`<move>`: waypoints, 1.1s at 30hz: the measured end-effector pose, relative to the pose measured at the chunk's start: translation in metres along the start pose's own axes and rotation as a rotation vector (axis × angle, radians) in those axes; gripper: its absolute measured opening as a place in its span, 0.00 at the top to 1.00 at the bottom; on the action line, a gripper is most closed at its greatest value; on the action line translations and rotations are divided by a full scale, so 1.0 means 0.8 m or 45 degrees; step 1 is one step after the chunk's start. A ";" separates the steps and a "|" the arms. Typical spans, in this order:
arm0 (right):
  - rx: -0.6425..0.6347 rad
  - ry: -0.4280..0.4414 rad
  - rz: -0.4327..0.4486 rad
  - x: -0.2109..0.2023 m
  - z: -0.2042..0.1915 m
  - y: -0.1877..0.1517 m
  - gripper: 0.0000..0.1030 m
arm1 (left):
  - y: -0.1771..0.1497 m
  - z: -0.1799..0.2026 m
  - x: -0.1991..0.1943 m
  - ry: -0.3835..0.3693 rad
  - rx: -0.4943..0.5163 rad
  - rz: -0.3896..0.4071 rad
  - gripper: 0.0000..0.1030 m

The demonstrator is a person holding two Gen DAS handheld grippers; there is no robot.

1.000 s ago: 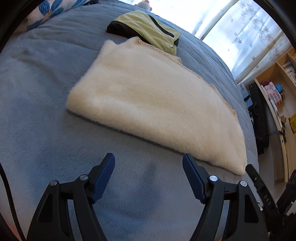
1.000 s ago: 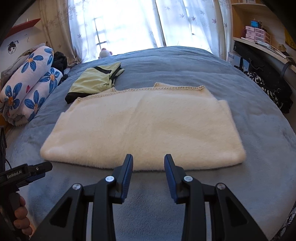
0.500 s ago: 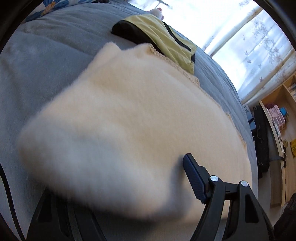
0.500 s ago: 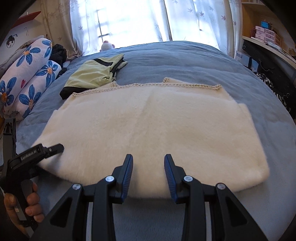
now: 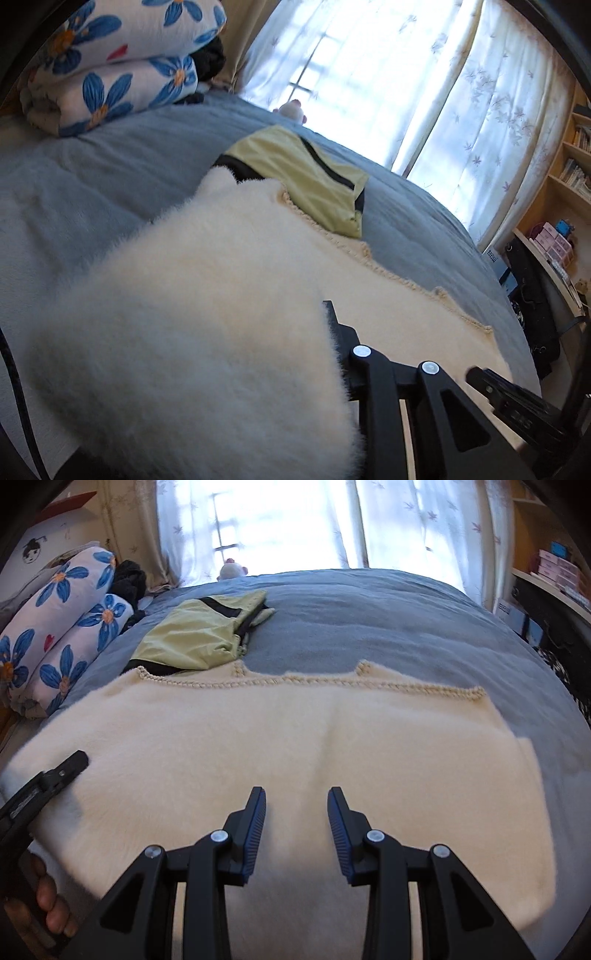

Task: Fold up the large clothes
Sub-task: 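Grasp a side of the folded cardigan with the left tool and lift it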

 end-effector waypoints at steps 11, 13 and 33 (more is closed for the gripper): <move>-0.046 0.075 -0.136 0.038 -0.004 -0.027 0.63 | 0.028 0.047 -0.047 0.073 0.170 0.032 0.80; 0.022 0.136 -0.169 0.033 0.007 -0.027 0.62 | 0.043 0.074 -0.056 0.079 0.240 0.059 0.80; 0.948 -0.074 0.023 -0.148 0.377 -0.067 0.61 | -0.042 0.492 0.004 -0.379 0.904 -0.013 0.81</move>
Point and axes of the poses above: each gripper's, at about its wrist camera, not at the fingertips, and x roughly the way its jaws point, z to its right, y to its top, the point moved 5 cm from there along x, roughly the way its jaws point, and after that the axes turned 14 degrees about x, right-handed, at the moved point
